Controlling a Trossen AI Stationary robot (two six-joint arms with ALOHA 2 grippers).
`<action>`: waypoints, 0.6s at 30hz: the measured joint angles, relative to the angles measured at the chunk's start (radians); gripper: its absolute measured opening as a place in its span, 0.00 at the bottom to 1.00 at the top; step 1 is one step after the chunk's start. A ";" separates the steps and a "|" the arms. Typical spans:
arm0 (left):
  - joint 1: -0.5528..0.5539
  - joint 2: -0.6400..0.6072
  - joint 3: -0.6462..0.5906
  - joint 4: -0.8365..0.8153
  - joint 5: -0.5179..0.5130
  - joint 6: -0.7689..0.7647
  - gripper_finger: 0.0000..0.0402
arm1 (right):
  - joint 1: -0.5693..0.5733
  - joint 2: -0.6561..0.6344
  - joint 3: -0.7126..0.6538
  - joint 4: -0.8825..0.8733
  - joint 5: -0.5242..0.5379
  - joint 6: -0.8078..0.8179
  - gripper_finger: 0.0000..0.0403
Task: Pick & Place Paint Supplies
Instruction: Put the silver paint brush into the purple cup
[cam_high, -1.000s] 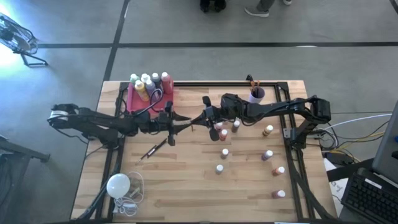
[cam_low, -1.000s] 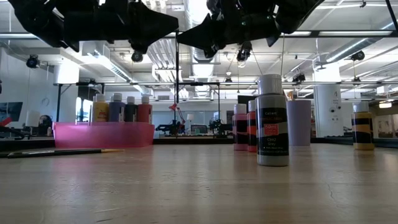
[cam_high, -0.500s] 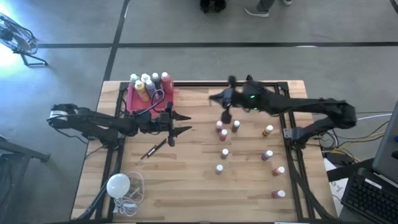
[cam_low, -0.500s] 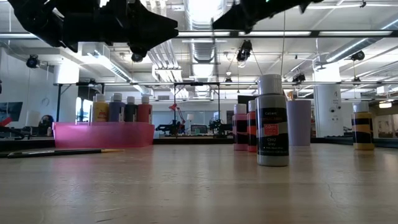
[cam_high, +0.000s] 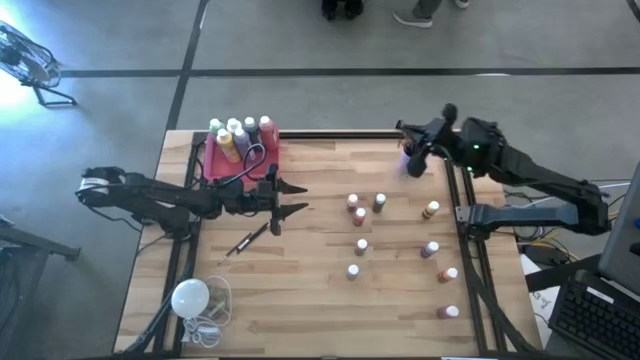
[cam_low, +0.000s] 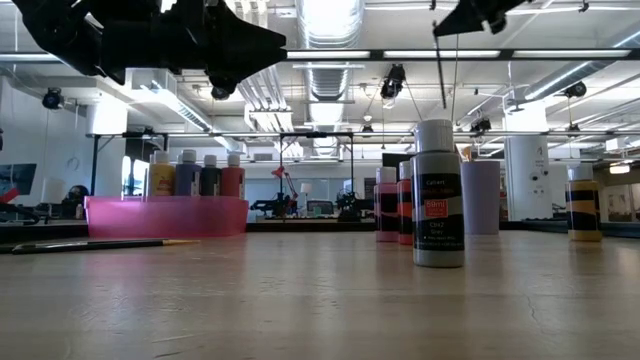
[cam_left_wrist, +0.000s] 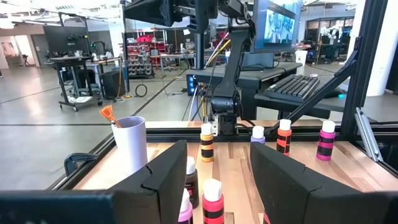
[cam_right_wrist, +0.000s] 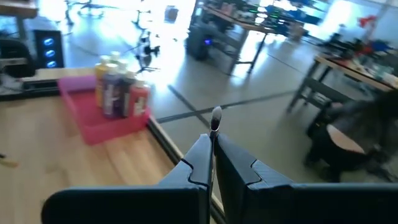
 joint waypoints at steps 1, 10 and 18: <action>0.000 0.000 0.000 0.000 0.000 0.000 0.45 | -0.020 -0.021 -0.014 -0.003 -0.001 0.008 0.02; 0.000 0.000 0.000 0.000 0.000 0.000 0.45 | -0.234 -0.123 -0.171 0.051 -0.139 0.050 0.02; 0.000 0.000 0.000 0.000 0.000 0.001 0.45 | -0.354 -0.101 -0.263 0.123 -0.221 0.045 0.02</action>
